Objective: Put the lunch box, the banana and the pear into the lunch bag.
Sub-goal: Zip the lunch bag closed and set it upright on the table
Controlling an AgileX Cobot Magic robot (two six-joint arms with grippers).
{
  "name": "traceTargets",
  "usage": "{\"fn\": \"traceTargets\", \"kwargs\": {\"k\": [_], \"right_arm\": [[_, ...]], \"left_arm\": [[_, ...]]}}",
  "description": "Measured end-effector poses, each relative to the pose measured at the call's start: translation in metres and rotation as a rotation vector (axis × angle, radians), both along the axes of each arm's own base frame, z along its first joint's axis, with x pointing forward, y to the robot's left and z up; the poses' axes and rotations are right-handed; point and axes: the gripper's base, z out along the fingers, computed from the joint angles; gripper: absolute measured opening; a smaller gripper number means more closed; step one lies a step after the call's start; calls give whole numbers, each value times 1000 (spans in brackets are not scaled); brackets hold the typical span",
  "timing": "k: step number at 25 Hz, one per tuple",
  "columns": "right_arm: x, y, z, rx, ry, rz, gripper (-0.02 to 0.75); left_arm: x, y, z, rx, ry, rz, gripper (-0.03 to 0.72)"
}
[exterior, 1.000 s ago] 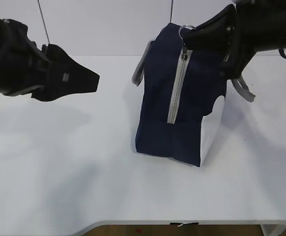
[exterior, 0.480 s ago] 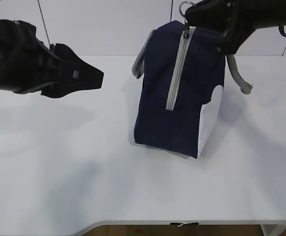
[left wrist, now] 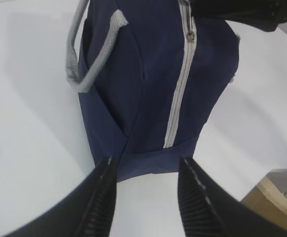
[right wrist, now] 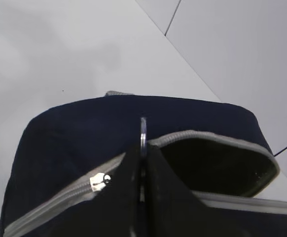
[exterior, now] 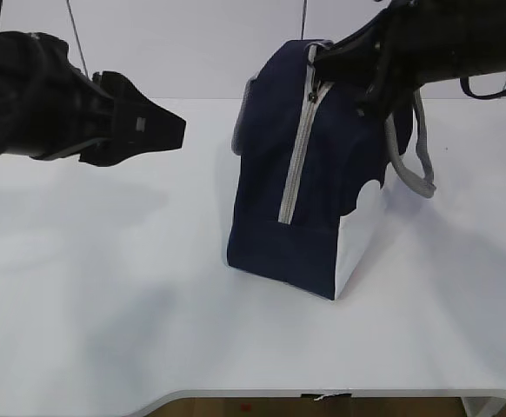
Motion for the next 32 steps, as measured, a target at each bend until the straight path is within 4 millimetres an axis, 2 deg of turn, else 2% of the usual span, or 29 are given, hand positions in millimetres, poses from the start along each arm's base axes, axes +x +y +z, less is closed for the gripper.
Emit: {"fn": "traceTargets", "kwargs": {"k": [5, 9, 13, 27, 32], "right_arm": [[4, 0, 2, 14, -3, -15, 6], [4, 4, 13, 45, -14, 19, 6], [2, 6, 17, 65, -7, 45, 6], [3, 6, 17, 74, 3, 36, 6], [3, 6, 17, 75, 4, 36, 6]], "left_arm": [[1, 0, 2, -9, -18, 11, 317], [3, 0, 1, -14, -27, 19, 317], [8, -3, -5, -5, -21, 28, 317], [37, -13, -27, 9, -97, 111, 327], [49, -27, -28, 40, -125, 77, 343]]}}
